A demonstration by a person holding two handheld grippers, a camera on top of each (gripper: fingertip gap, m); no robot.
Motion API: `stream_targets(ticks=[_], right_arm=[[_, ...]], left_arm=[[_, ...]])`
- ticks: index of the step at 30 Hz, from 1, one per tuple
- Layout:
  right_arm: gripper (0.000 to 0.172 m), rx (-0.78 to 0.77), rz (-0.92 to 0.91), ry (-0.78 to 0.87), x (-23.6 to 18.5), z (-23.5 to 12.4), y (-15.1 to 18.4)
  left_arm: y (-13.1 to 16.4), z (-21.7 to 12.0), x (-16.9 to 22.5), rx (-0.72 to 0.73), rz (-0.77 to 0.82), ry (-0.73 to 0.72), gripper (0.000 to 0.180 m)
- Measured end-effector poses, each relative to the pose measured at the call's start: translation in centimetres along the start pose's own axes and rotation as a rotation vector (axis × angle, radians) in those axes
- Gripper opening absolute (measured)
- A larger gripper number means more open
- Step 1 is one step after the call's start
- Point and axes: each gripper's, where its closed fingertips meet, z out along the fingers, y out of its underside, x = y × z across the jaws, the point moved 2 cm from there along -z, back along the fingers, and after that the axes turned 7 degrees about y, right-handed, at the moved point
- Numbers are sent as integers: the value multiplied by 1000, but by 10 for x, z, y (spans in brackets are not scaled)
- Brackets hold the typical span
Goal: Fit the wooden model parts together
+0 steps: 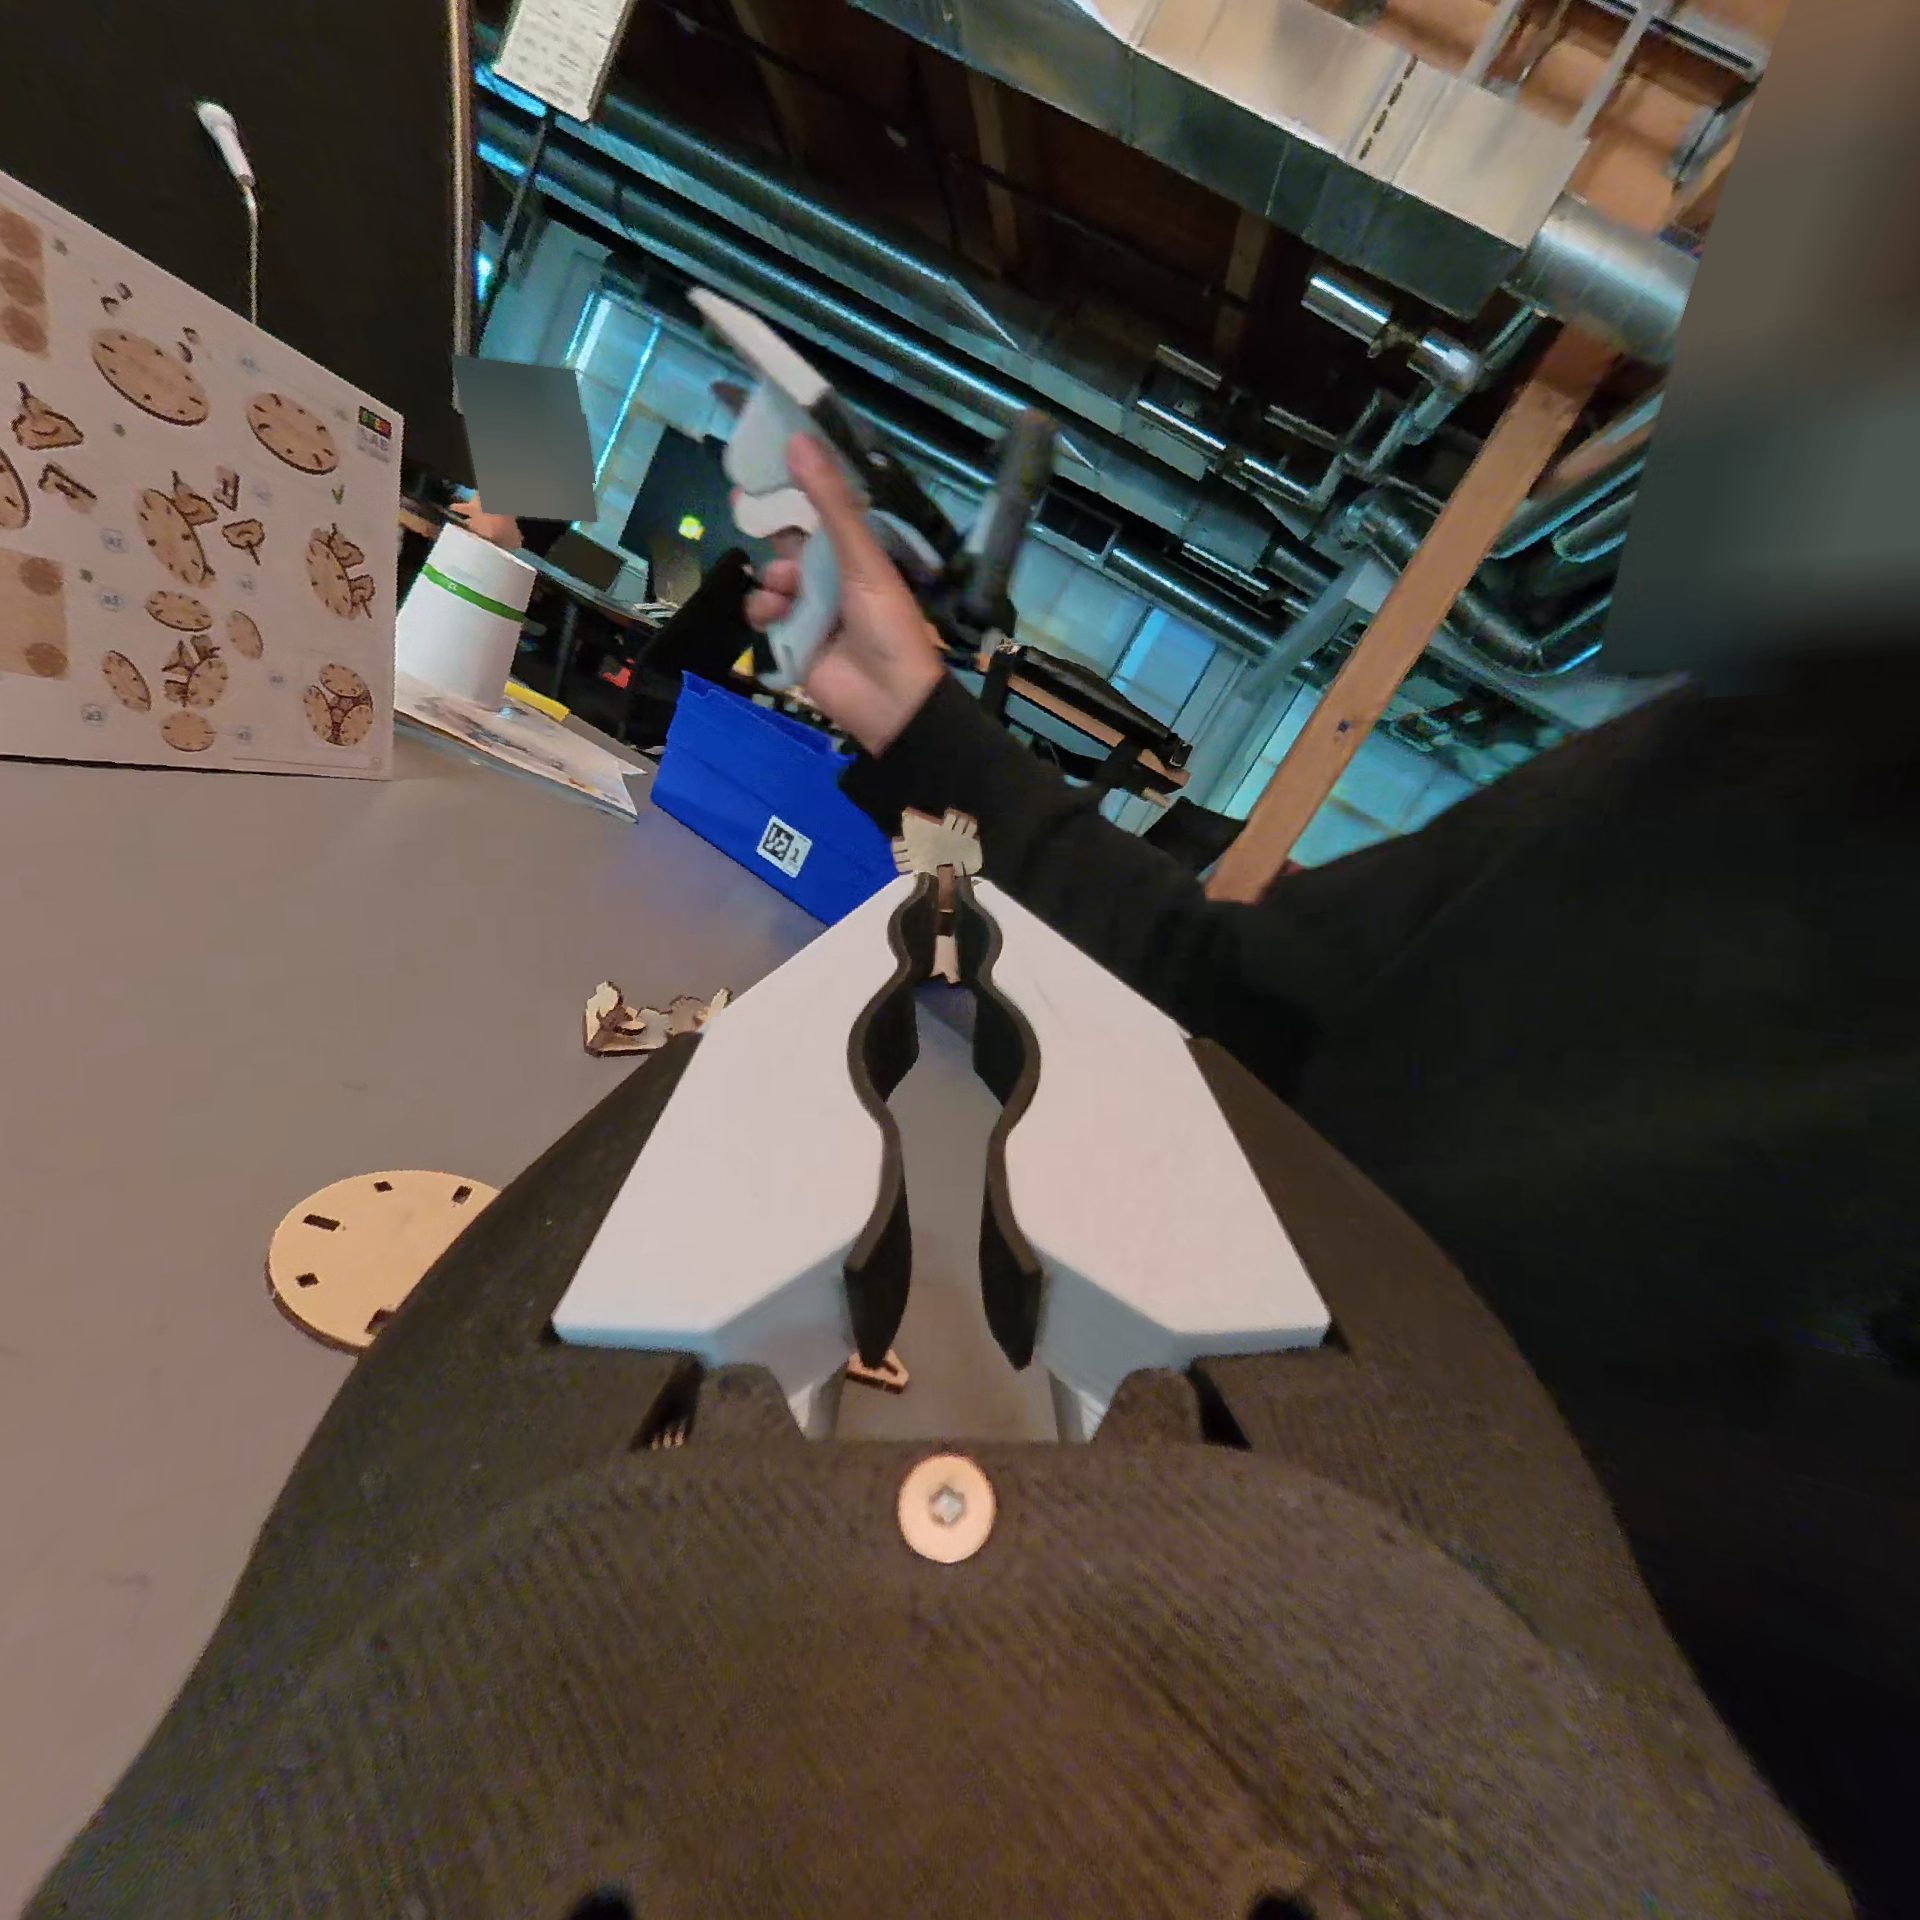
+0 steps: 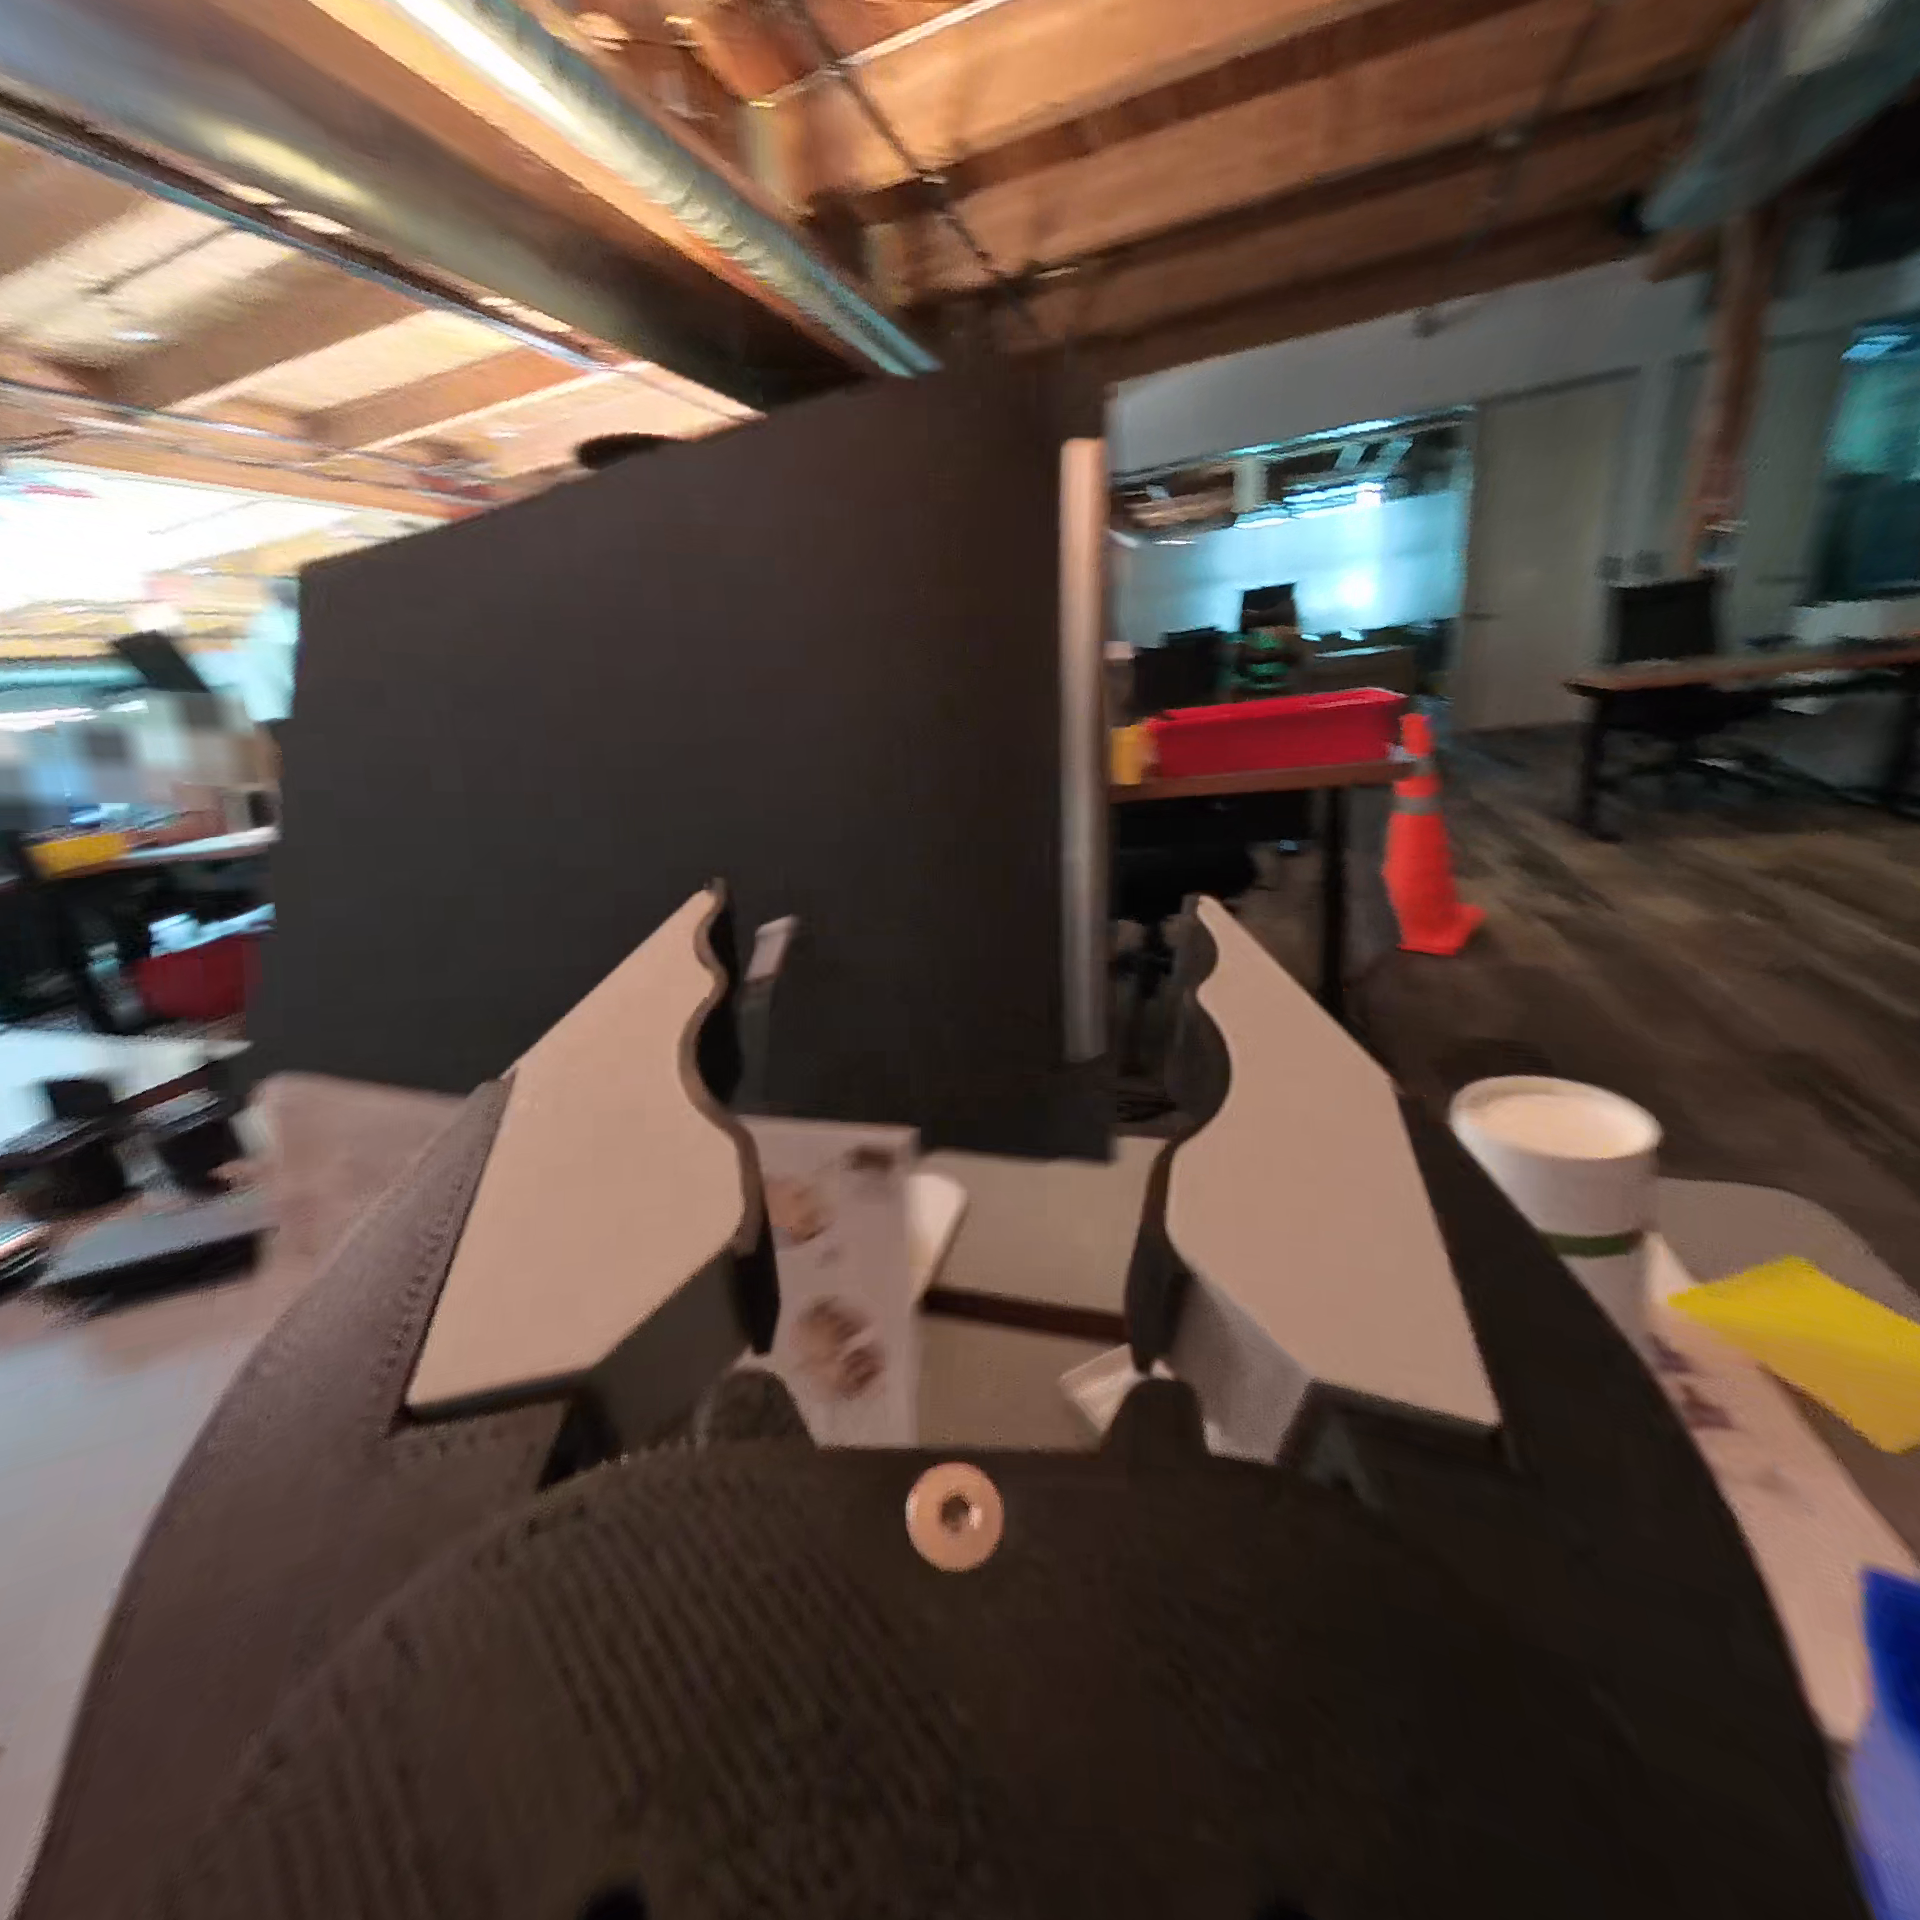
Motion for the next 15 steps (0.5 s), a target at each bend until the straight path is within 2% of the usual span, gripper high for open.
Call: stream_targets(ticks=[5,7,8,11,15], right_arm=[[63,-39,-108,-168,-82,-119,33],[29,-109,-146,-253,-109,-164,58],[20,-137,-162,-278,-119,-184,68],[15,-185,-209,-284,-136,-226,89],[23,-267,-253,-317,-156,-250,99]], left_arm=[[1,-2,0,1,-8,-9,1],[0,-2,-3,5,12,-33,1],[-4,0,-9,9,24,-58,1],[-28,11,-4,85,-44,12,1],[-52,18,-4,108,-72,21,1]])
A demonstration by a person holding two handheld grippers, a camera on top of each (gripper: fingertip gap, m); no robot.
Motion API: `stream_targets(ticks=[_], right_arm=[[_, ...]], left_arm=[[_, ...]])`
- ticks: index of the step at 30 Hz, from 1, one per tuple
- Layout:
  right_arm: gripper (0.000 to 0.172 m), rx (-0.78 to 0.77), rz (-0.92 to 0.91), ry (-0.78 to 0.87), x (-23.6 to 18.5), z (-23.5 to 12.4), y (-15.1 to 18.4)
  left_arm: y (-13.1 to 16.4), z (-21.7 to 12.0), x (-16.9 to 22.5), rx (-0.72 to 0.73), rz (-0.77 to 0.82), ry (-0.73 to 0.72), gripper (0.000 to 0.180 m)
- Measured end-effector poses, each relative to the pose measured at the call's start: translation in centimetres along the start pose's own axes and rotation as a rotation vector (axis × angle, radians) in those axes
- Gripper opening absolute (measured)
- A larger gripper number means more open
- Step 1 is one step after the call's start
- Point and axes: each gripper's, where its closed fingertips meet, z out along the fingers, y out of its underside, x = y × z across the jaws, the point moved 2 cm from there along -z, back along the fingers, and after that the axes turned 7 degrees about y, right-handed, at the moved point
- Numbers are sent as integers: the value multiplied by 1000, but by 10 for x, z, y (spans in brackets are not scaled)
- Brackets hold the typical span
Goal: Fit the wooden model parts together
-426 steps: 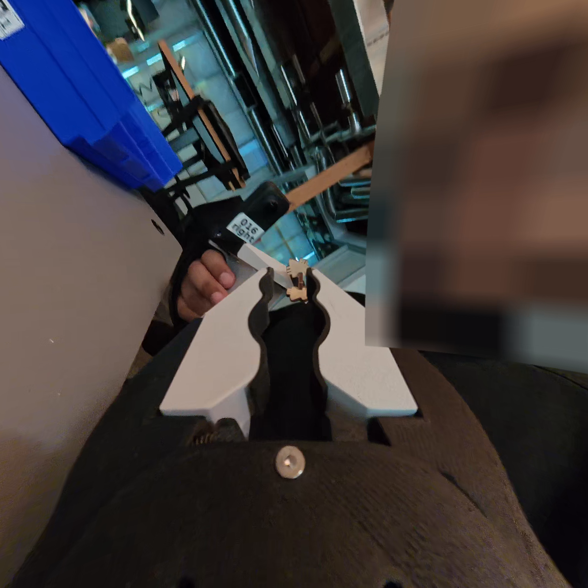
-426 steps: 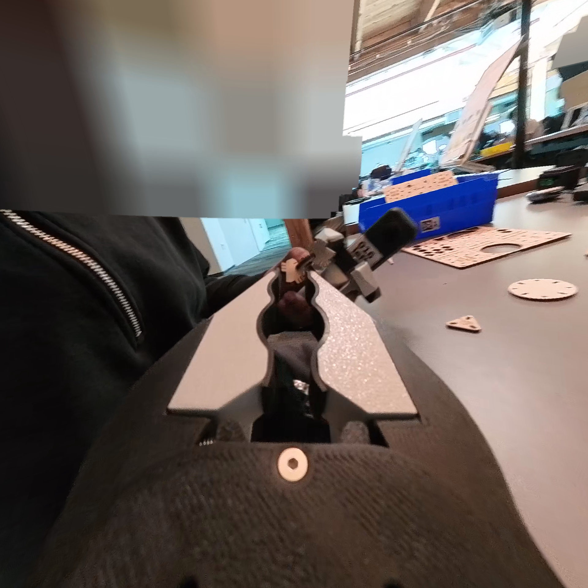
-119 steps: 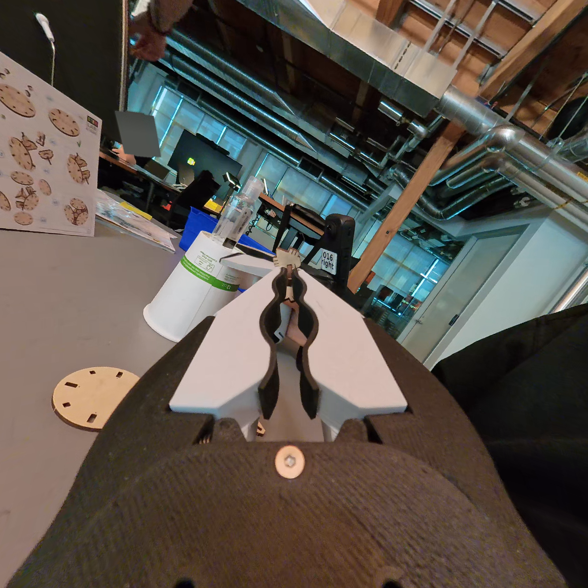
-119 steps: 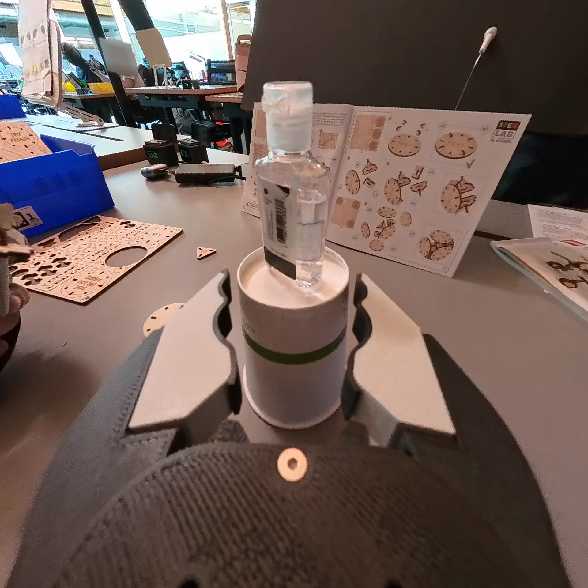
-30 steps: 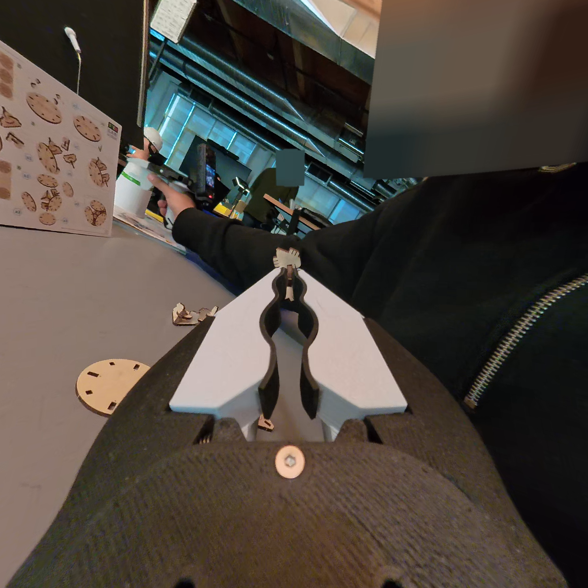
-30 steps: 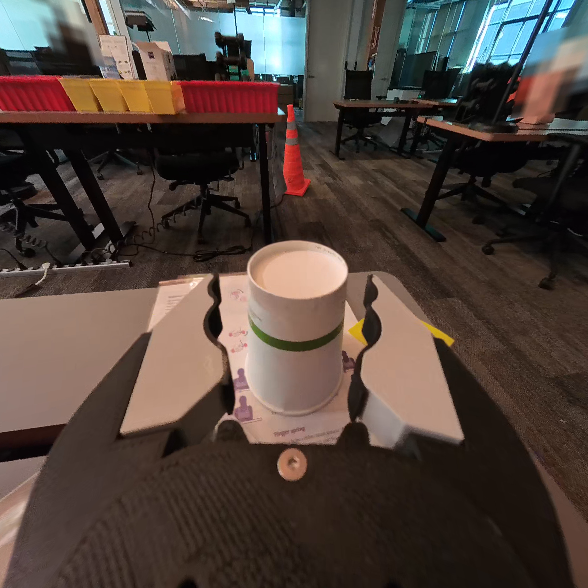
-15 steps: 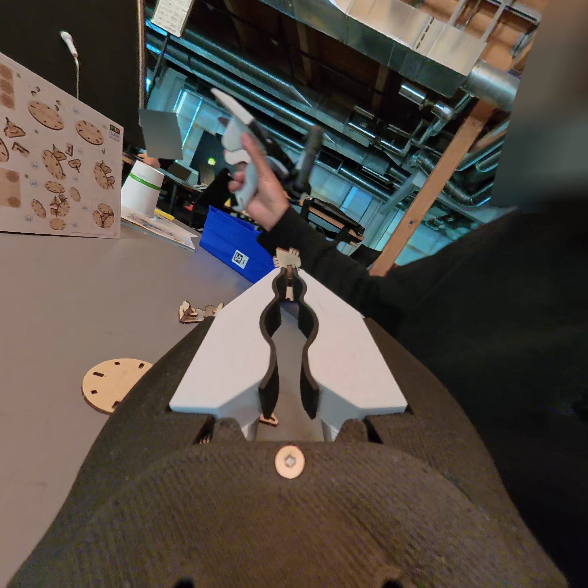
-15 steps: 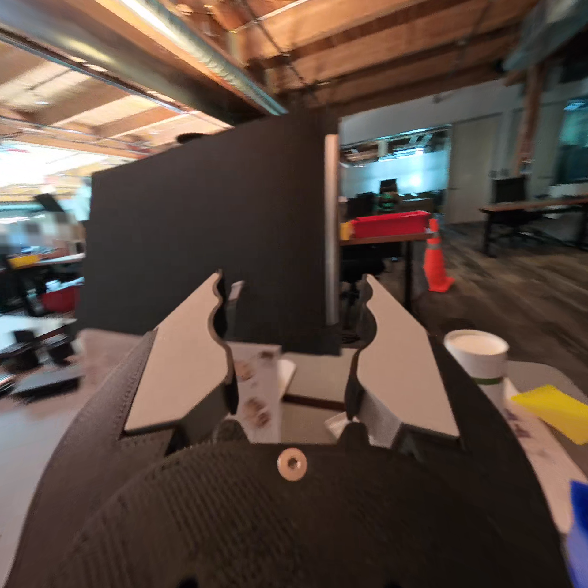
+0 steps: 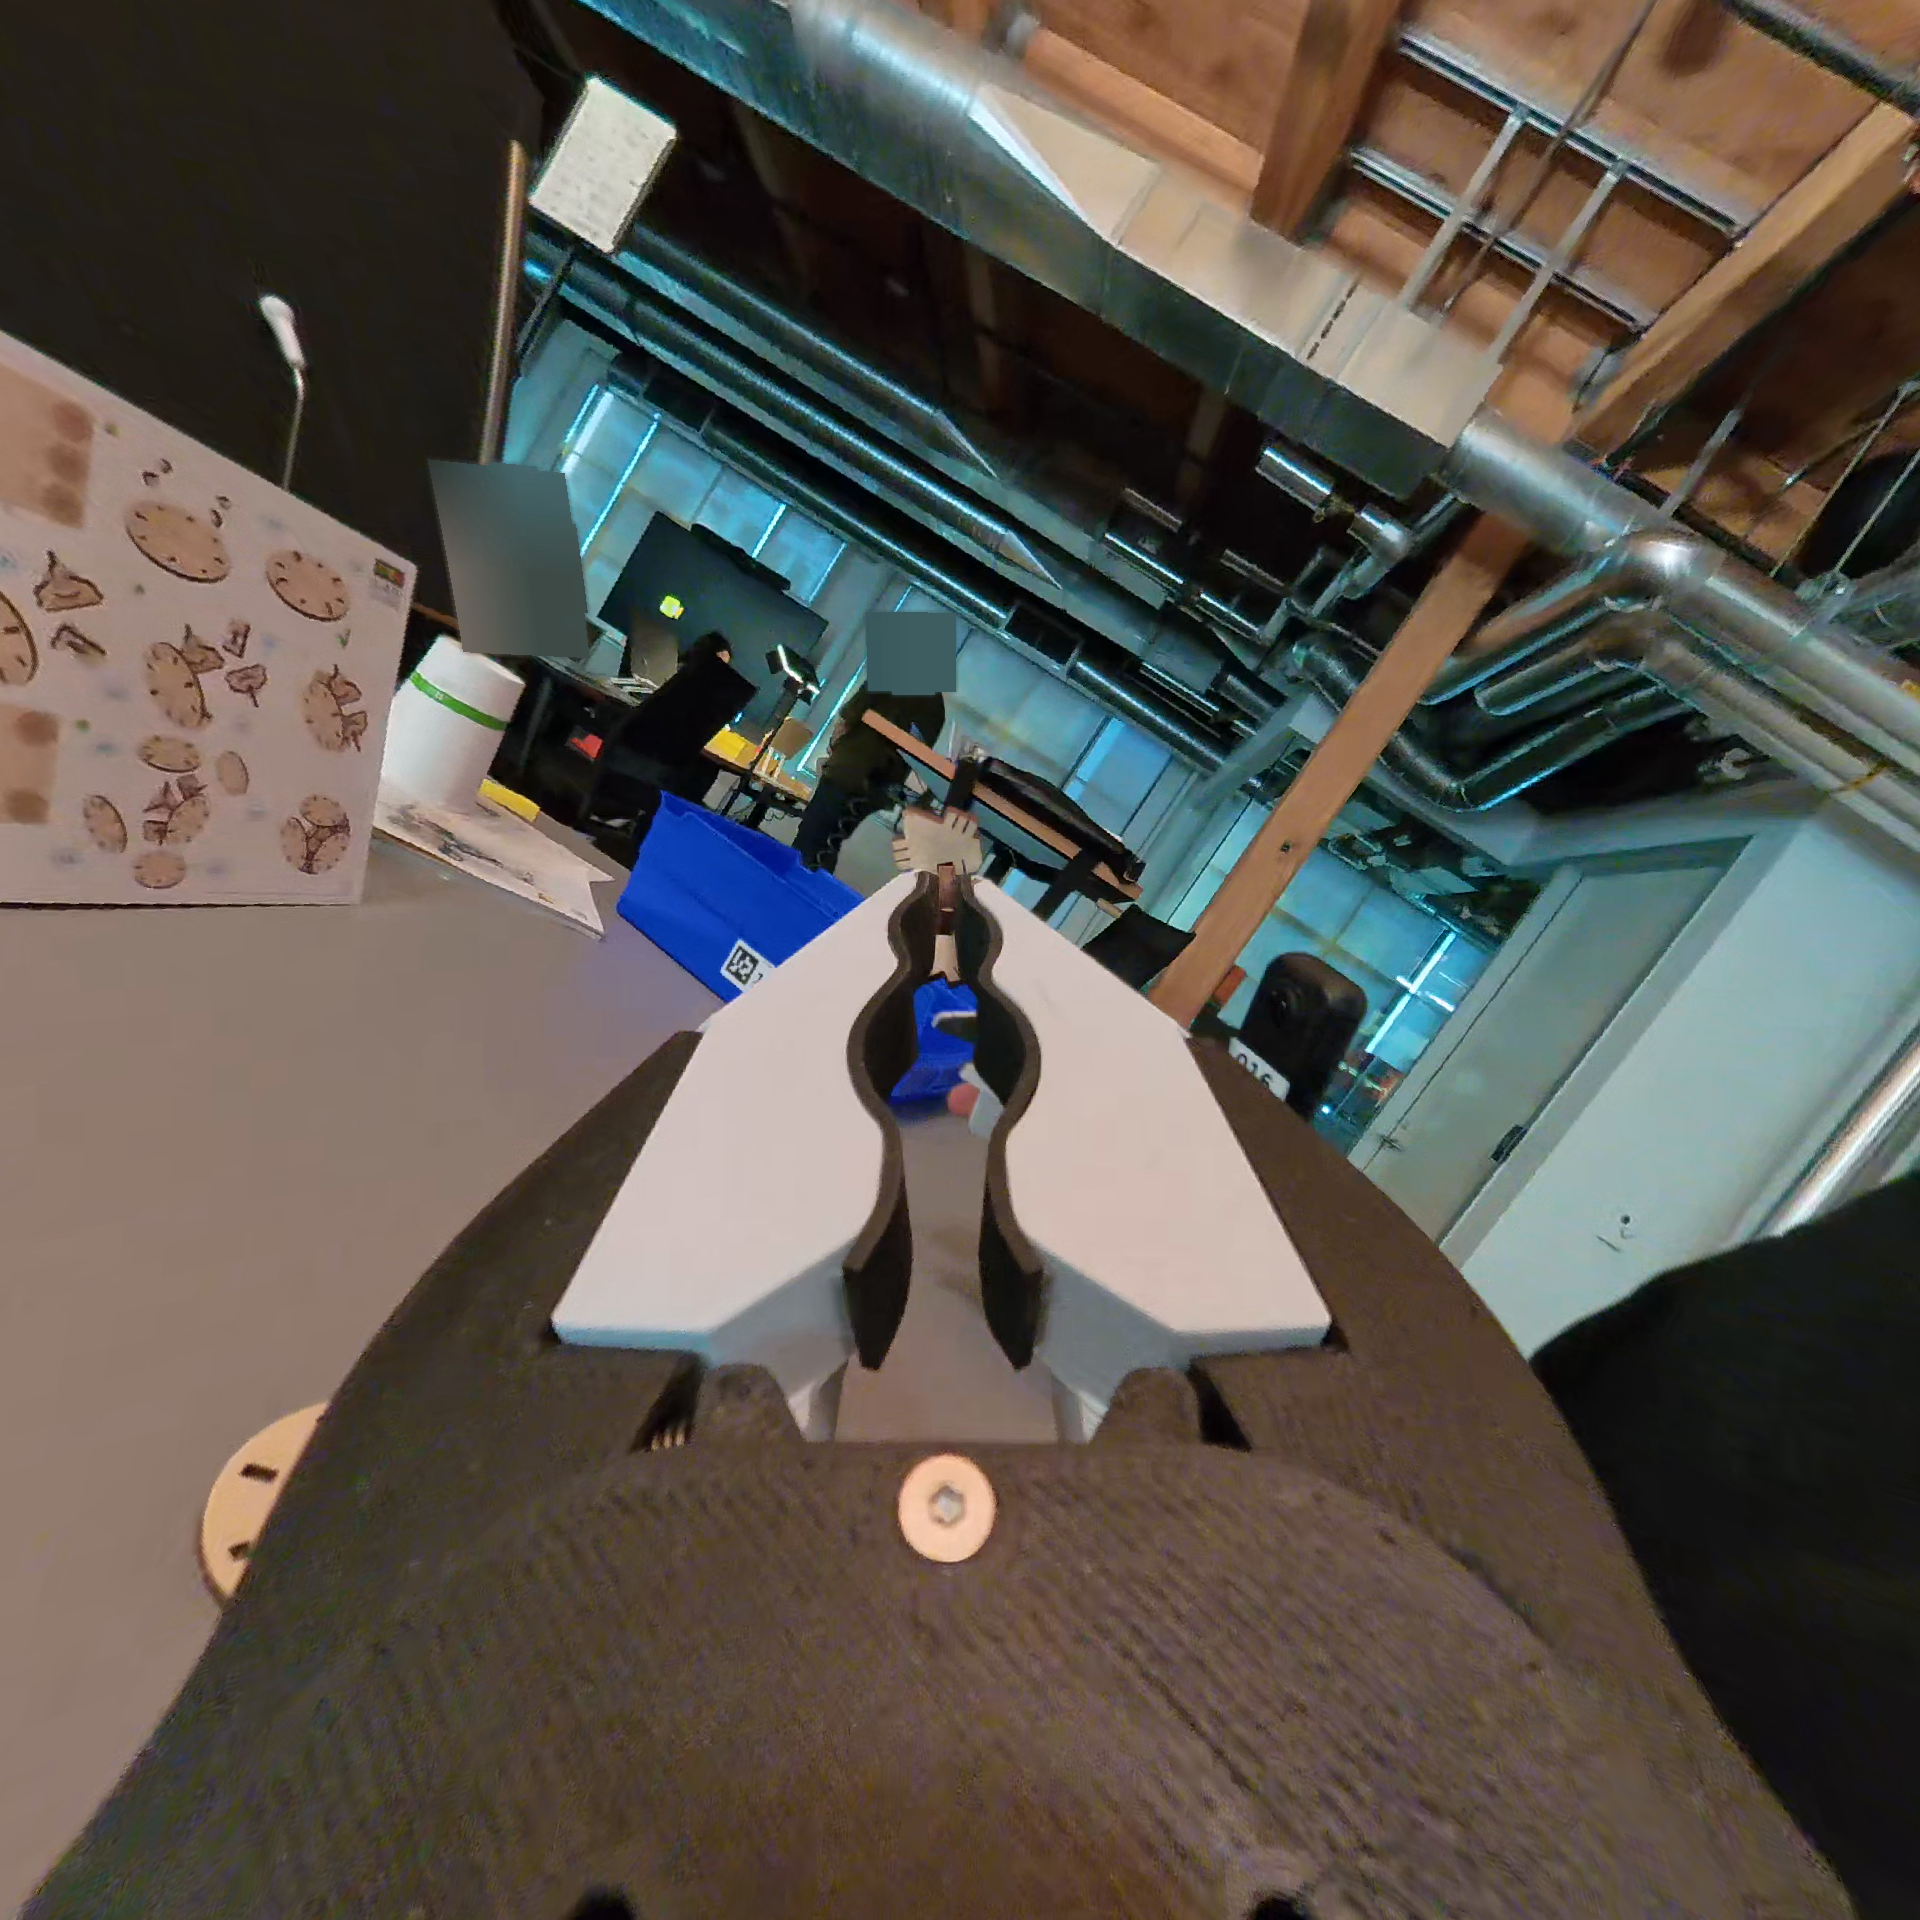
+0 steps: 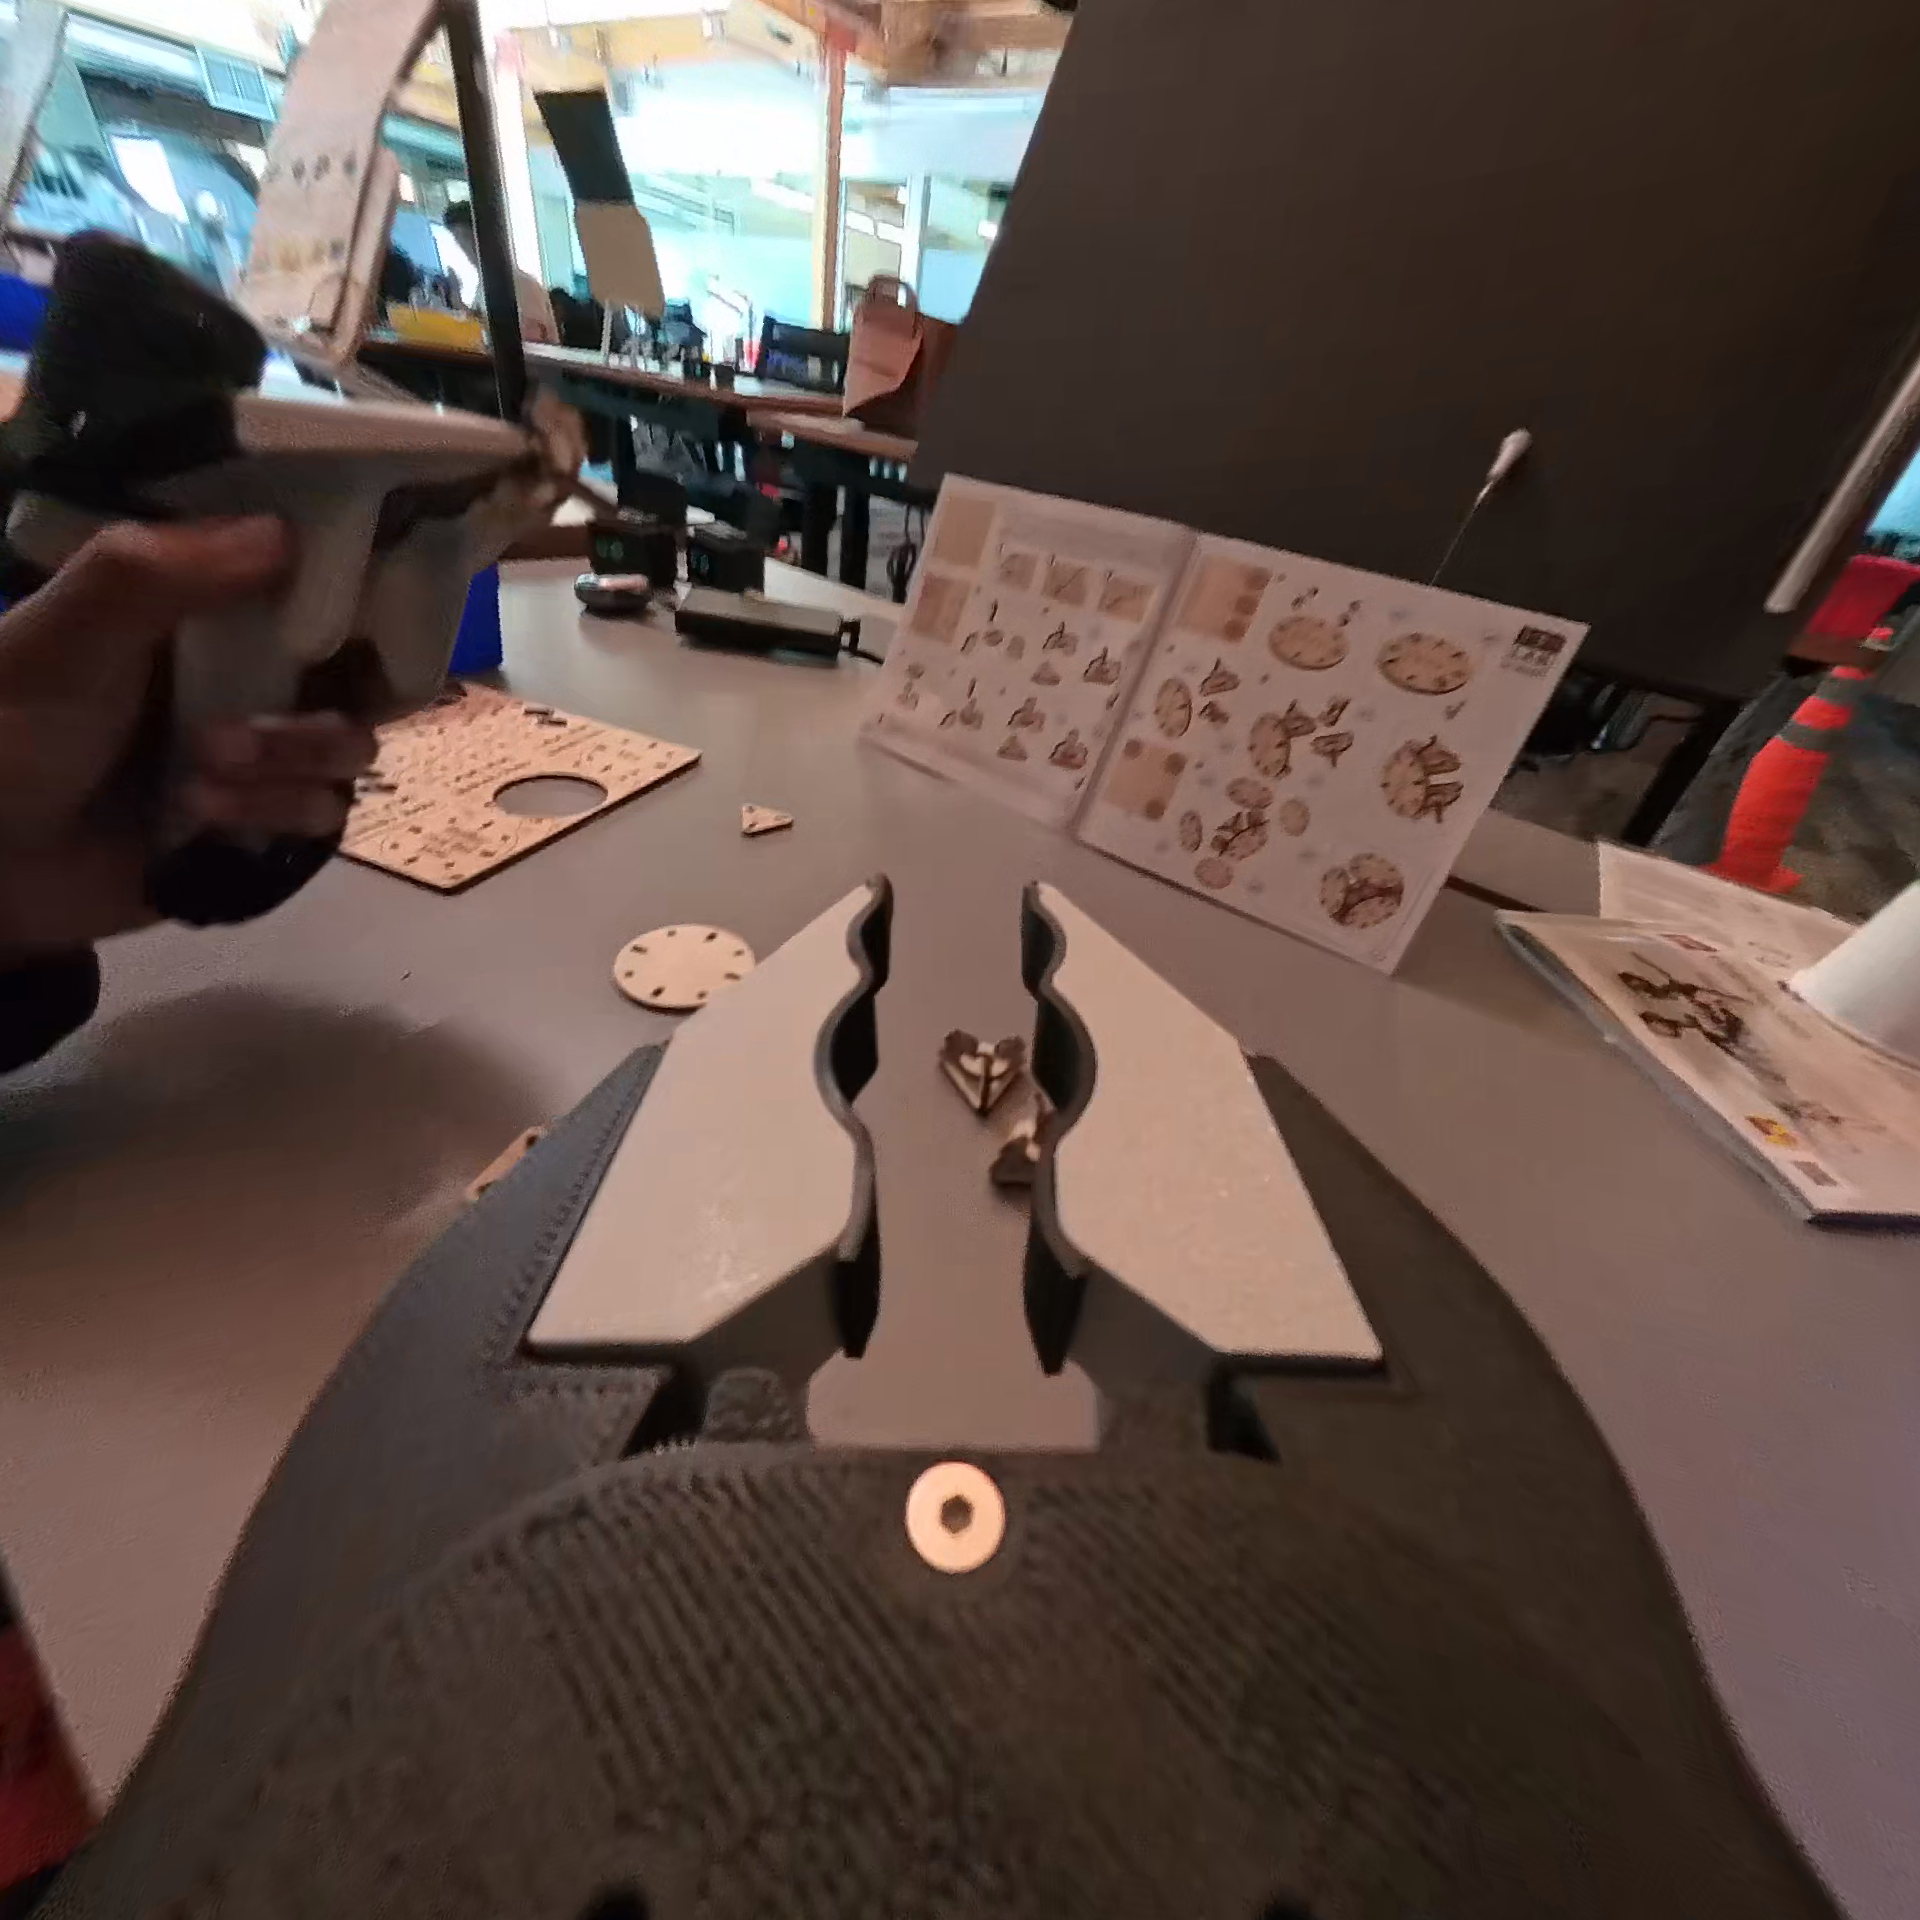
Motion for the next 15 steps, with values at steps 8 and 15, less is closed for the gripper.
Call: stream_targets(ticks=[8,15], right_arm=[[31,-10,68,-5,-34,-1,-7],[36,-99,-141,-39,-79,26,-3]], left_arm=[[-6,-35,-18,-38,-226,-2,1],[20,-48,-35,-177,-348,4,1]])
